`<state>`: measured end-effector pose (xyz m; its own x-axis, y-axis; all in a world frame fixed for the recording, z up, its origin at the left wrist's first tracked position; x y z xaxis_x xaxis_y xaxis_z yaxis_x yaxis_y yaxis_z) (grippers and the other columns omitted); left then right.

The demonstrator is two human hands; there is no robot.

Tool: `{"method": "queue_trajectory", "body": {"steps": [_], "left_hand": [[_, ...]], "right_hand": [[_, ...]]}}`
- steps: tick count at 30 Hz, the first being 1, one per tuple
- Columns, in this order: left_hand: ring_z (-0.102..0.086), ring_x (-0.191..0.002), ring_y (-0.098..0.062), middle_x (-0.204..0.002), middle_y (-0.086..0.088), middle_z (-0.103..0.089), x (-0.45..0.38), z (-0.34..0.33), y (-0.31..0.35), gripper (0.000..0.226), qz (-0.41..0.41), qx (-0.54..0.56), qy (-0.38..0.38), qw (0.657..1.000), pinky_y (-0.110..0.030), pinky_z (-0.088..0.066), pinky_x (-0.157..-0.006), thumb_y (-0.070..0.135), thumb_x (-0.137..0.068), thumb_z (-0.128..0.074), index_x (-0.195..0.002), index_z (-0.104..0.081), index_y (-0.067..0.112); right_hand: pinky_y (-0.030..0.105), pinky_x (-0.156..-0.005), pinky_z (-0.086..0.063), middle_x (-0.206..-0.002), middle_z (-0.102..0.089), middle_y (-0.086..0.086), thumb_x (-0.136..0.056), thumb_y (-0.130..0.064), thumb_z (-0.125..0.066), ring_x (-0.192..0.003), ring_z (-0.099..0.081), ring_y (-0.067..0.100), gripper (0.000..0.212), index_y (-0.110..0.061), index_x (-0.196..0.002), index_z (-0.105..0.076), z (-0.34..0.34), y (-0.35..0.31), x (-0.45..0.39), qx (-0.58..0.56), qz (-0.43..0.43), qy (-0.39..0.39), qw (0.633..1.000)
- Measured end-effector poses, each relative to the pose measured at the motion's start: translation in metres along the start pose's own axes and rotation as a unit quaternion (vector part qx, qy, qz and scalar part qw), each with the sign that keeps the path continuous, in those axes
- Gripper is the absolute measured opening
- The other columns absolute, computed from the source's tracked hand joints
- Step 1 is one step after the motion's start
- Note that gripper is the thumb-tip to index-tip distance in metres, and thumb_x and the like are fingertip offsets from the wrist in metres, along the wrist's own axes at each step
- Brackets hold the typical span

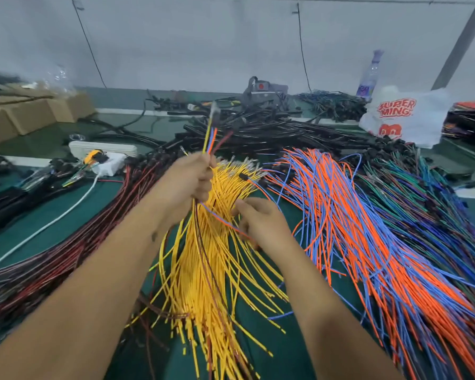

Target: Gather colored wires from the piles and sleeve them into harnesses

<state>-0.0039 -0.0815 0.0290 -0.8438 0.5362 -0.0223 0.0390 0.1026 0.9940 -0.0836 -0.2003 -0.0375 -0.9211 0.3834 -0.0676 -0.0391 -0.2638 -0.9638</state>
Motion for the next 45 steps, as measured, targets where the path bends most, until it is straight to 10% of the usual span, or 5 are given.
{"method": "queue_trajectory", "body": {"steps": [13,18,24,37,45], "left_hand": [[-0.023,-0.033,-0.005,-0.038,0.013,-0.027,0.012,0.072,0.064,0.032,-0.106,-0.097,0.228,0.963,-0.015,-0.019,-0.037,0.026,-0.103,-0.028,-0.075,-0.044,0.024],[-0.017,-0.036,-0.005,-0.041,0.014,-0.023,0.02,0.043,0.085,0.034,-0.169,0.002,0.176,0.97,-0.016,-0.017,-0.037,0.027,-0.104,-0.026,-0.075,-0.044,0.023],[-0.021,-0.035,-0.007,-0.043,0.01,-0.026,0.029,0.044,0.095,0.032,-0.177,0.196,0.191,0.945,-0.017,-0.017,-0.036,0.028,-0.105,-0.024,-0.078,-0.041,0.022],[-0.035,-0.05,-0.013,-0.058,0.0,-0.039,0.012,0.028,0.103,0.023,-0.2,-0.519,0.133,0.821,-0.015,-0.029,-0.04,0.026,-0.098,-0.042,-0.081,-0.057,0.024],[-0.018,-0.031,-0.003,-0.041,0.011,-0.023,-0.007,-0.142,0.032,0.027,-0.059,0.088,0.014,0.994,-0.011,-0.014,-0.033,0.022,-0.1,-0.03,-0.076,-0.043,0.022]], "right_hand": [[0.032,-0.067,-0.044,-0.068,-0.06,0.003,-0.092,-0.047,-0.056,-0.066,-0.055,0.021,0.039,-0.012,-0.075,-0.063,0.019,-0.041,0.006,0.48,0.001,-0.131,0.868],[0.025,-0.089,-0.048,-0.107,-0.069,-0.004,-0.091,-0.042,-0.062,-0.103,-0.064,0.01,0.023,-0.027,-0.108,-0.063,-0.037,-0.099,0.029,0.074,0.077,-0.187,0.977],[0.026,-0.049,-0.041,-0.048,-0.044,-0.009,-0.095,-0.017,-0.057,-0.041,-0.043,0.004,0.005,-0.016,-0.092,-0.061,-0.049,-0.109,0.032,0.074,0.138,-0.101,0.983],[0.035,-0.084,-0.051,-0.102,-0.066,0.007,-0.1,-0.037,-0.048,-0.088,-0.064,0.017,0.036,-0.007,-0.109,-0.065,0.019,-0.051,0.062,0.174,-0.025,-0.321,0.931],[0.035,-0.071,-0.041,-0.078,-0.054,0.007,-0.096,-0.022,-0.056,-0.074,-0.049,0.014,0.022,-0.008,-0.082,-0.065,0.109,-0.052,0.042,0.165,0.018,-0.052,0.985]]}}
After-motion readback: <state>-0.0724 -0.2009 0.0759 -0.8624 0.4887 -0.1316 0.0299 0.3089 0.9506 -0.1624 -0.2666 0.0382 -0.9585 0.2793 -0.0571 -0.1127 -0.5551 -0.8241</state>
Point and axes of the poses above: each hand's wrist, its own x-axis away from the middle knuckle, its own z-axis out of the back of the hand, y = z × x, the point moved 5 cm from there along -x, towards the middle knuckle
